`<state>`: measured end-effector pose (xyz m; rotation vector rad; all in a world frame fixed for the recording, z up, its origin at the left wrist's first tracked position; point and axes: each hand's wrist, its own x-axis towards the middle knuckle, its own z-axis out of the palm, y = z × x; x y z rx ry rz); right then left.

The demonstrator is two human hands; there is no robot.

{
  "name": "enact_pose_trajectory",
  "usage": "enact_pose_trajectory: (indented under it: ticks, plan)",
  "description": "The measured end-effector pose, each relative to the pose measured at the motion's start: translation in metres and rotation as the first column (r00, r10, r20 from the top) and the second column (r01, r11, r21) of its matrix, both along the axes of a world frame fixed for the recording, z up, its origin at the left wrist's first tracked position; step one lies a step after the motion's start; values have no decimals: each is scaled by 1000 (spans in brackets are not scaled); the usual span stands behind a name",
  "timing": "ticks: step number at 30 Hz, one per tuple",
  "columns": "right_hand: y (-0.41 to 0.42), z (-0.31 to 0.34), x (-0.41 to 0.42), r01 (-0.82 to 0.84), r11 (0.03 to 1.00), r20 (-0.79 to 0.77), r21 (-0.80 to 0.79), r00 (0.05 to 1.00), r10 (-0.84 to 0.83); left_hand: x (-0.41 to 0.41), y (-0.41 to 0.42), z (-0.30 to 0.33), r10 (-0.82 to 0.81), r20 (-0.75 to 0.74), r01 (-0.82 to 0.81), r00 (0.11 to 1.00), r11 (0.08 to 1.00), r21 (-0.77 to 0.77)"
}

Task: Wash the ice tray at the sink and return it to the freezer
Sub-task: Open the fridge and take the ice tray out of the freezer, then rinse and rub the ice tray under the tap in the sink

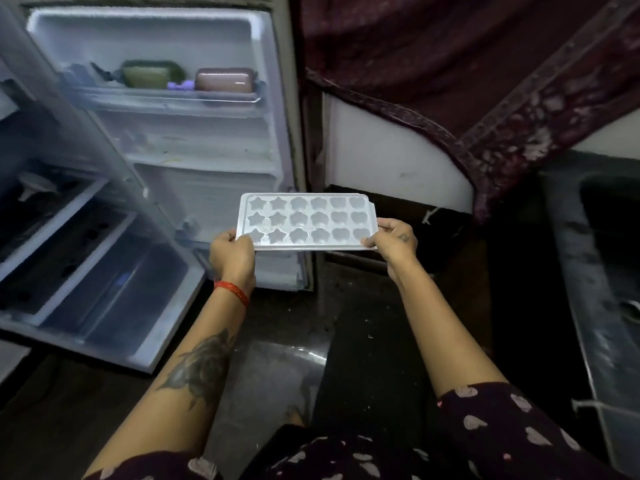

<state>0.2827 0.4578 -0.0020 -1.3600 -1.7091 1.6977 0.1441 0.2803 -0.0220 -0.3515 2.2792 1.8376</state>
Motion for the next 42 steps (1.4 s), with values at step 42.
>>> enact_pose_trajectory:
  ticks: [42]
  plan:
    - [143, 16, 249, 965, 260, -26, 42, 261, -965, 162, 401, 20, -960, -30, 955, 277, 271, 123]
